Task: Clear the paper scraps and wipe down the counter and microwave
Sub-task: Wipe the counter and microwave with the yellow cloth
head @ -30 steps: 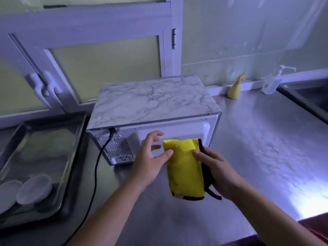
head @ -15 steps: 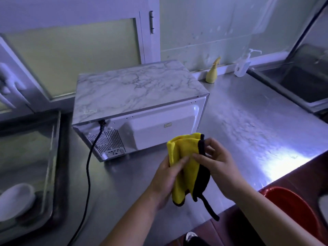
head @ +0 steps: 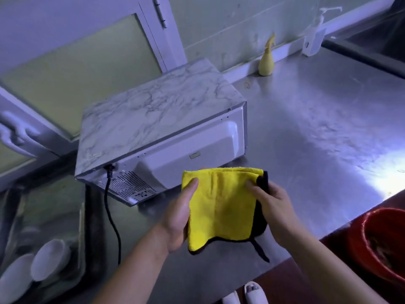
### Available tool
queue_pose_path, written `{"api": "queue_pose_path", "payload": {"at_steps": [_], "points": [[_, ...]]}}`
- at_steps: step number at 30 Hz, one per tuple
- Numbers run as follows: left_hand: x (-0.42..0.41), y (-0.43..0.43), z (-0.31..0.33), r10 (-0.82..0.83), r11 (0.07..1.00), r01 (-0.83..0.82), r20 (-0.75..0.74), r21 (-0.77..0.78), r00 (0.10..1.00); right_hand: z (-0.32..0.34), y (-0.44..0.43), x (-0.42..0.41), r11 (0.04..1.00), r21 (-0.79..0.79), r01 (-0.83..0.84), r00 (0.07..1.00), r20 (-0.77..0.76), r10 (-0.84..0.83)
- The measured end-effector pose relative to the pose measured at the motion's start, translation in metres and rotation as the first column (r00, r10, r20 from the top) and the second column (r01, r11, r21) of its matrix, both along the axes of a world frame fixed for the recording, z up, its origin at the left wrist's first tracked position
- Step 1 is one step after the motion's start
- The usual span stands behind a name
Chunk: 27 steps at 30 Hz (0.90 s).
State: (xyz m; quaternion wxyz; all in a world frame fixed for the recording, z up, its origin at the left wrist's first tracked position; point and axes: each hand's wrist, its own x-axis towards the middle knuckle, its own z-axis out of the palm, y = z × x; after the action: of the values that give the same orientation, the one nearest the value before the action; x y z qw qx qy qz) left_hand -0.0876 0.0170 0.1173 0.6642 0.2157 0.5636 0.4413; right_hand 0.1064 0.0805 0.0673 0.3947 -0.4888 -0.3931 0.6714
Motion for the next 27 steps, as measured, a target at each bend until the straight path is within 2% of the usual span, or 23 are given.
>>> {"api": "queue_pose_path", "payload": {"at_steps": [1, 2, 4, 5, 7, 9, 11, 13, 14, 16, 18, 19, 21, 22, 24, 26, 27], "points": [[0.004, 0.004, 0.002, 0.016, 1.000, -0.016, -0.087, 0.010, 0.996, -0.002, 0.000, -0.004, 0.995, 0.098, 0.011, 0.999, 0.037, -0.015], [0.012, 0.009, 0.003, 0.038, 0.999, -0.031, -0.191, 0.039, 0.981, -0.004, -0.002, -0.011, 0.989, 0.147, -0.003, 1.000, 0.011, 0.001], [0.033, 0.018, 0.003, 0.063, 0.993, -0.012, -0.441, 0.118, 0.895, -0.008, -0.009, -0.027, 0.987, 0.115, -0.113, 0.978, -0.161, 0.131], [0.046, 0.021, 0.002, 0.055, 0.986, 0.036, -0.527, 0.161, 0.848, -0.008, -0.014, -0.036, 0.974, 0.094, -0.206, 0.937, -0.269, 0.225], [0.067, 0.026, 0.002, 0.020, 0.979, 0.111, -0.616, 0.174, 0.788, -0.011, -0.025, -0.049, 0.939, 0.108, -0.327, 0.814, -0.473, 0.338], [0.072, 0.029, 0.002, -0.040, 0.986, 0.125, -0.581, 0.108, 0.813, -0.017, -0.027, -0.048, 0.937, 0.011, -0.349, 0.764, -0.577, 0.291], [0.062, 0.029, 0.011, -0.176, 0.975, 0.219, -0.464, 0.040, 0.868, -0.018, -0.019, -0.034, 0.940, -0.142, -0.311, 0.808, -0.561, 0.183], [0.042, 0.034, 0.028, -0.319, 0.939, 0.342, -0.440, -0.028, 0.839, -0.022, -0.007, -0.019, 0.940, -0.269, -0.211, 0.875, -0.480, 0.059], [0.032, 0.040, 0.038, -0.323, 0.936, 0.348, -0.498, -0.044, 0.805, -0.024, -0.001, -0.014, 0.936, -0.316, -0.152, 0.904, -0.428, 0.002], [0.008, 0.060, 0.055, -0.202, 0.954, 0.297, -0.685, 0.023, 0.700, -0.022, 0.013, -0.012, 0.942, -0.334, -0.026, 0.921, -0.374, -0.107], [-0.021, 0.089, 0.070, -0.064, 0.947, 0.297, -0.836, 0.121, 0.545, -0.012, 0.030, -0.018, 0.963, -0.234, 0.130, 0.909, -0.360, -0.210], [-0.038, 0.105, 0.075, -0.021, 0.940, 0.315, -0.897, 0.133, 0.442, -0.005, 0.040, -0.022, 0.972, -0.116, 0.204, 0.918, -0.321, -0.231], [-0.075, 0.136, 0.076, 0.010, 0.942, 0.324, -0.976, 0.082, 0.218, 0.009, 0.060, -0.034, 0.938, 0.239, 0.252, 0.961, -0.177, -0.213], [-0.094, 0.150, 0.072, -0.006, 0.952, 0.306, -0.994, 0.028, 0.111, 0.015, 0.071, -0.041, 0.880, 0.410, 0.240, 0.971, -0.091, -0.222], [-0.123, 0.168, 0.059, -0.105, 0.968, 0.222, -0.992, -0.119, -0.071, 0.018, 0.097, -0.055, 0.729, 0.669, 0.142, 0.970, 0.053, -0.238], [-0.141, 0.173, 0.044, -0.167, 0.971, 0.147, -0.975, -0.189, -0.145, 0.015, 0.125, -0.067, 0.607, 0.788, -0.099, 0.919, 0.306, -0.248], [-0.146, 0.174, 0.038, -0.160, 0.974, 0.133, -0.975, -0.181, -0.152, 0.013, 0.135, -0.073, 0.587, 0.779, -0.219, 0.839, 0.458, -0.295]]}}
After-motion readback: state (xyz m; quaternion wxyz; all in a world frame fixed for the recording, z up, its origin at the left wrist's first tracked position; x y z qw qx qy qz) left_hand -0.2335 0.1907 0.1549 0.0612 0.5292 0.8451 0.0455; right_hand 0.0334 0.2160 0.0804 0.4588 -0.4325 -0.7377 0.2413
